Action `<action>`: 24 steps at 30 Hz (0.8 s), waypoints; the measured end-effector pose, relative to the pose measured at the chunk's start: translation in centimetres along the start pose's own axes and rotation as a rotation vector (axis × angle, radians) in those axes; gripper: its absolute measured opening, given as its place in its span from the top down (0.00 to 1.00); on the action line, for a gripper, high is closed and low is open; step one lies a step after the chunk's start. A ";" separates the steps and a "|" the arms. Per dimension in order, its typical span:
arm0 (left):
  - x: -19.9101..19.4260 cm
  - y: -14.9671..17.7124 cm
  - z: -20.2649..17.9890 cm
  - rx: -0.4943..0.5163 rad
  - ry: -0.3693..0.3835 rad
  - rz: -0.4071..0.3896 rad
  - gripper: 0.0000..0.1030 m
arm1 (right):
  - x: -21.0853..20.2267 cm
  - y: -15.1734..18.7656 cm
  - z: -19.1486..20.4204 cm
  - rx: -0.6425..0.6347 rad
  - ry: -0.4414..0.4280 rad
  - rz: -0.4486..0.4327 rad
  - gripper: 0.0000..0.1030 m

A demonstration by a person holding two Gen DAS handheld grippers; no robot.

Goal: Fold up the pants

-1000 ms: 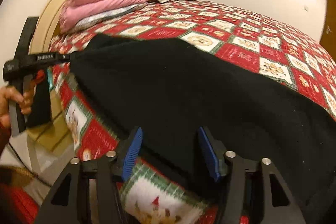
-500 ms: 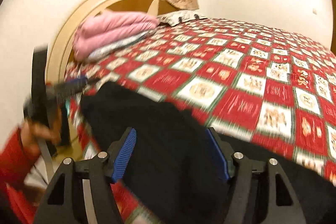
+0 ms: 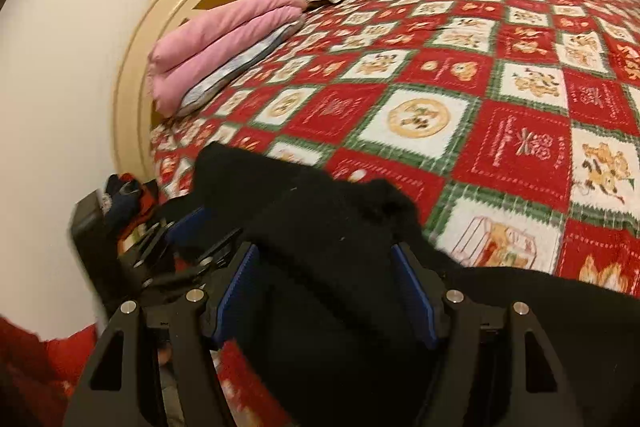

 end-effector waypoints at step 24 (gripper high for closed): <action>0.4 0.1 -0.2 0.029 0.014 0.001 0.19 | 2.1 -5.3 -7.5 0.576 -0.451 -0.072 0.31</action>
Point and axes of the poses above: each gripper's, at about its wrist camera, not at the fingertips, and x roughly the way its jaws point, z to its left, y to its underside, the point moved 6 cm from there along x, roughly the way its jaws point, and after that the axes turned 7 degrees about -y, right-handed, at the moved point
